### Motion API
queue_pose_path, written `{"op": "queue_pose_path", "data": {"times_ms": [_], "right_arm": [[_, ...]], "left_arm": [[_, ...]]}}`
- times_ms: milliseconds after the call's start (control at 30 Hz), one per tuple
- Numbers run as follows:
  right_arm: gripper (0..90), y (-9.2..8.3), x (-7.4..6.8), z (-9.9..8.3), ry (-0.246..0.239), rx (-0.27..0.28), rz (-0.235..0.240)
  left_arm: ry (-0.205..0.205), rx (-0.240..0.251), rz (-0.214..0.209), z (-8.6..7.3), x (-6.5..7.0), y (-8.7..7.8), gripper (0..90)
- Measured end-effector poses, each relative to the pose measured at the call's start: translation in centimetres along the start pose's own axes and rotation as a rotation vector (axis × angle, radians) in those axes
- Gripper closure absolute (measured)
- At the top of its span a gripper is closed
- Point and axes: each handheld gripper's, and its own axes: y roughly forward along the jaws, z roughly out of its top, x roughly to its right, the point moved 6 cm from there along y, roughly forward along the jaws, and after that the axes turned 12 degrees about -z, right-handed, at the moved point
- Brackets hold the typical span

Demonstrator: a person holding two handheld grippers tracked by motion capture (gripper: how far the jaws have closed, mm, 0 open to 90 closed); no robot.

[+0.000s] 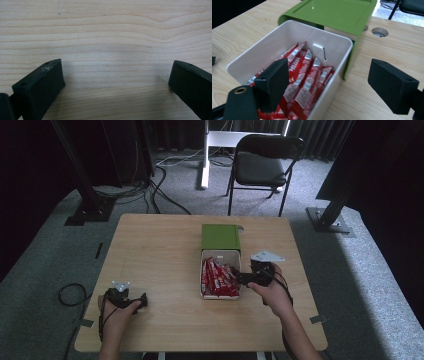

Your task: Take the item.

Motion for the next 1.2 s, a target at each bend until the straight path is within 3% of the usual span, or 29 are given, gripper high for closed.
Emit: {"op": "queue_pose_path", "data": {"times_ms": [467,667,833,1067,1200], "right_arm": [[20.2,0.7,-3.5,0.7,-0.044,-0.003,0.051],[31.5,1.0,-4.4,0.7,-0.065,-0.011,0.068],[34.1,1.4,-5.3,0.7,-0.051,-0.016,0.078],[43.8,2.2,-6.8,0.2,-0.078,-0.054,0.090],[47.8,2.9,-7.6,-0.3,-0.081,-0.093,0.130]], "left_arm": [[0.001,0.000,0.000,0.0,0.0,0.0,0.7],[0.001,0.000,0.000,0.0,0.0,0.0,0.8],[0.002,0.000,0.000,0.0,0.0,0.0,0.8],[0.001,0.000,0.000,0.0,0.0,0.0,0.8],[0.001,0.000,0.000,0.0,0.0,0.0,0.8]]}}
